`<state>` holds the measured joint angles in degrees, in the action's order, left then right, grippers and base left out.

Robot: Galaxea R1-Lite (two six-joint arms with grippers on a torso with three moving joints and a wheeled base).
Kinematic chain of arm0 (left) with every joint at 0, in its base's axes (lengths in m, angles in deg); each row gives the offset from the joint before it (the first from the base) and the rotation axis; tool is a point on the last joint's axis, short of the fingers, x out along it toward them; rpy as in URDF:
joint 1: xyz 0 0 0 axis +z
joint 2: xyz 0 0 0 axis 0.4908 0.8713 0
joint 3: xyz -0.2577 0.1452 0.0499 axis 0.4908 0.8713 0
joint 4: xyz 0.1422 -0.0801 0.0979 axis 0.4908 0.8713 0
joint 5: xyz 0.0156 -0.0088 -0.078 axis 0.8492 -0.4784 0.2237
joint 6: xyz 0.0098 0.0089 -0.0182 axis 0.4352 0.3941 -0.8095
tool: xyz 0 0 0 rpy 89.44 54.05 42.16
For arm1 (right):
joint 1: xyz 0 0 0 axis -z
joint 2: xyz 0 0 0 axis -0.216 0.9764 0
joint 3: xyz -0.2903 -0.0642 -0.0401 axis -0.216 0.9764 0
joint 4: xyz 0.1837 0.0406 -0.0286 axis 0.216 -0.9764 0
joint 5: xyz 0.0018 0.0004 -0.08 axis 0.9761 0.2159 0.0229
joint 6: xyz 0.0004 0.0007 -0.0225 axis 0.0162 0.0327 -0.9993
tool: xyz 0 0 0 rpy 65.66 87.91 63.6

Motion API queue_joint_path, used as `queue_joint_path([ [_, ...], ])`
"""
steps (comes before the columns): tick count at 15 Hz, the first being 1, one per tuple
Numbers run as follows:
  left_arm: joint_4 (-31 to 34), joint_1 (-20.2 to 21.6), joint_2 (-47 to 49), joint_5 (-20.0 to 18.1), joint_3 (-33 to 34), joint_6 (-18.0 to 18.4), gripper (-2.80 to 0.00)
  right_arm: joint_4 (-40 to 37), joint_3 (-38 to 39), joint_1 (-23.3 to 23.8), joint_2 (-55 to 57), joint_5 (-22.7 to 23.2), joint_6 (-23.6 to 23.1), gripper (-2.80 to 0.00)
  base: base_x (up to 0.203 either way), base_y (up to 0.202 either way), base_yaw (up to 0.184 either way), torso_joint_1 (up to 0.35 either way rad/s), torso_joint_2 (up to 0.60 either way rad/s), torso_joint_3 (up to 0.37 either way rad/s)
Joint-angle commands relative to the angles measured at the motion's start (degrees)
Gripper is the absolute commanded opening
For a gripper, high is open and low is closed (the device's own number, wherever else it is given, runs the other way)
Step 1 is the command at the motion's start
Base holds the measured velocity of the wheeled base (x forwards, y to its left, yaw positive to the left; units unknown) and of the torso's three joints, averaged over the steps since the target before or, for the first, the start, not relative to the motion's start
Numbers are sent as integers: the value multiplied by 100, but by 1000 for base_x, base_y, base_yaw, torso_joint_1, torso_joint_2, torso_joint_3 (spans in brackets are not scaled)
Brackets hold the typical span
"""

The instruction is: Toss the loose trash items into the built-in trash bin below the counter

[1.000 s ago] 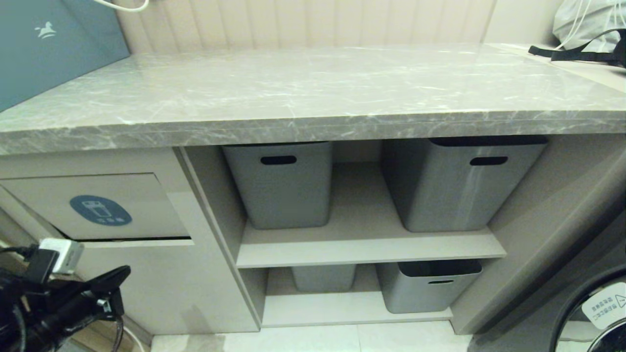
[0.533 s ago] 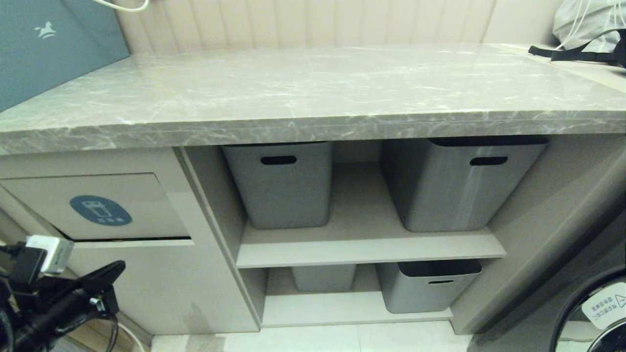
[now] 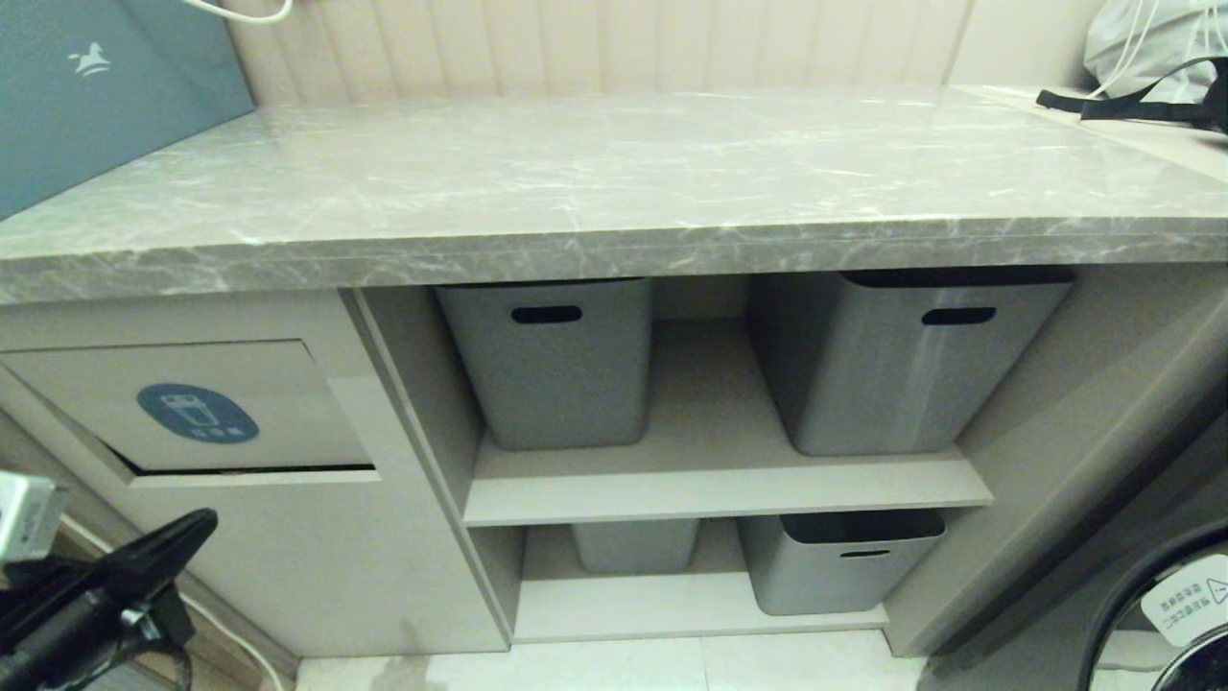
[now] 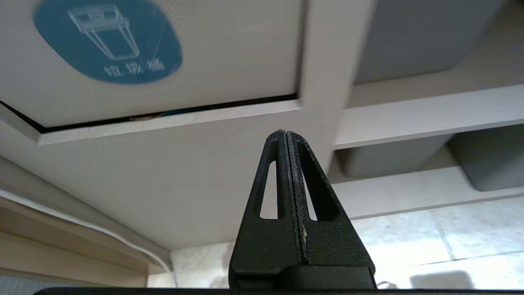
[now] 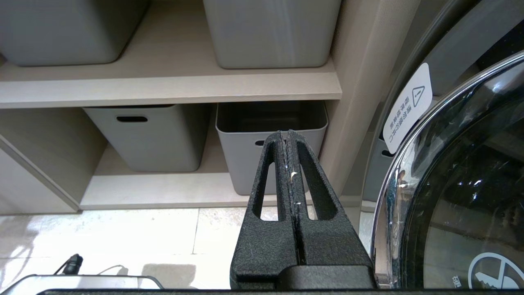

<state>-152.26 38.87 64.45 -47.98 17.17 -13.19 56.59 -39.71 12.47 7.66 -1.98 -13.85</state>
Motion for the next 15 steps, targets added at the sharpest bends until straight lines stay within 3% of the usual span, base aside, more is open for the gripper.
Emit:
queue_joint_path([
  [1, 611, -70, -1301, -7, 0, -12, -280, -1, 0, 0, 2, 0, 0, -280, 0, 0, 0, 0, 0, 0],
  [7, 4088, -521, -4818, 25, 0, -17, -280, -1, 0, 0, 2, 0, 0, -280, 0, 0, 0, 0, 0, 0],
  [10, 5594, -683, -5966, 62, 0, -3, -280, -1, 0, 0, 2, 3, -3, -280, 0, 0, 0, 0, 0, 0],
  [13, 6256, -798, -6279, 906, 0, -4, -280, -1, 0, 0, 2, 0, 0, -280, 0, 0, 0, 0, 0, 0],
  [15, 6648, -857, -6884, 1172, 0, -77, -280, -1, 0, 0, 2, 0, 0, -280, 0, 0, 0, 0, 0, 0],
])
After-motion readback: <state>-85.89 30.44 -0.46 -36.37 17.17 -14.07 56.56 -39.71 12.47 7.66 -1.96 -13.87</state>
